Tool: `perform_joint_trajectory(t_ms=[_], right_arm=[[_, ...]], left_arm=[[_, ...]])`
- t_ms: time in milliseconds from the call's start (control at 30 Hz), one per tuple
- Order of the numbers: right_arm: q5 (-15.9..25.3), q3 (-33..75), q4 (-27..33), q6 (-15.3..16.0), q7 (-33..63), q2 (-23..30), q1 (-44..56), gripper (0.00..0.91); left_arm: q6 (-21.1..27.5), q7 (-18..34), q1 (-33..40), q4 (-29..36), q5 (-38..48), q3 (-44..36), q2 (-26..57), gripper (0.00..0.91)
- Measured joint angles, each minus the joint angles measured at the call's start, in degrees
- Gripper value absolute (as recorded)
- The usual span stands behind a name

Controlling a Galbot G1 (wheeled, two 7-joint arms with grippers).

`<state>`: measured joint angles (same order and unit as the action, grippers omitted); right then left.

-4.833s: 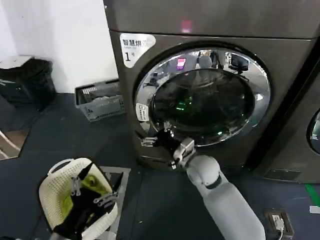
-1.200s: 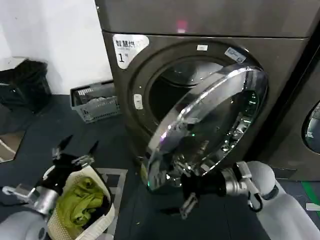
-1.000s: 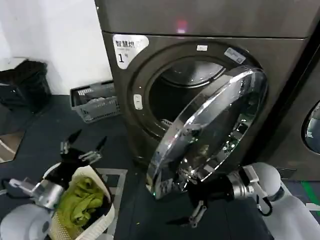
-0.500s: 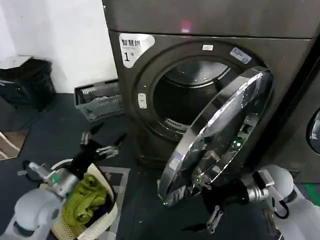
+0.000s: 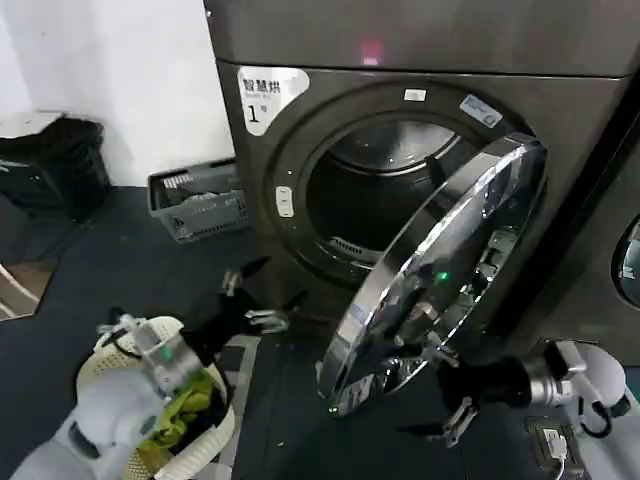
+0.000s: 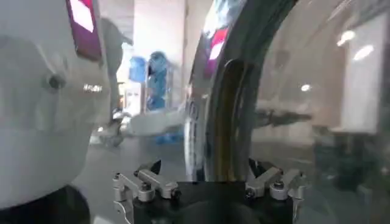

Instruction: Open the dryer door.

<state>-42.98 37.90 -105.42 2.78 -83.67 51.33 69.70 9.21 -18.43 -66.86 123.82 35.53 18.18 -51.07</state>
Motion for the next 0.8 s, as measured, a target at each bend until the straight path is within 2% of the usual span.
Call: perform_joint_trajectory(t_ms=[167, 300, 533, 800], right_arm=[[0.1, 5.4, 1.8, -0.6, 0.0, 0.5, 1.7, 0.907], [0.4, 11.0, 1.8, -0.4, 0.0, 1.6, 2.7, 0.907], [1.7, 21.4, 2.8, -0.5, 0.1, 3.0, 4.4, 0.907], [4.1, 31.9, 3.0, 0.2, 4.9, 4.7, 7.3, 0.907]], left_arm=[[0.3, -1.3, 1.6, -0.5, 0.1, -3.3, 0.2, 0.907], [0.5, -4.8, 2.7, -0.8, -0.3, -5.5, 0.4, 0.907], [0.5, -4.5, 4.4, -1.5, -0.2, -8.9, 0.4, 0.907], [0.6, -5.6, 6.2, -1.9, -1.8, -12.5, 0.4, 0.907]])
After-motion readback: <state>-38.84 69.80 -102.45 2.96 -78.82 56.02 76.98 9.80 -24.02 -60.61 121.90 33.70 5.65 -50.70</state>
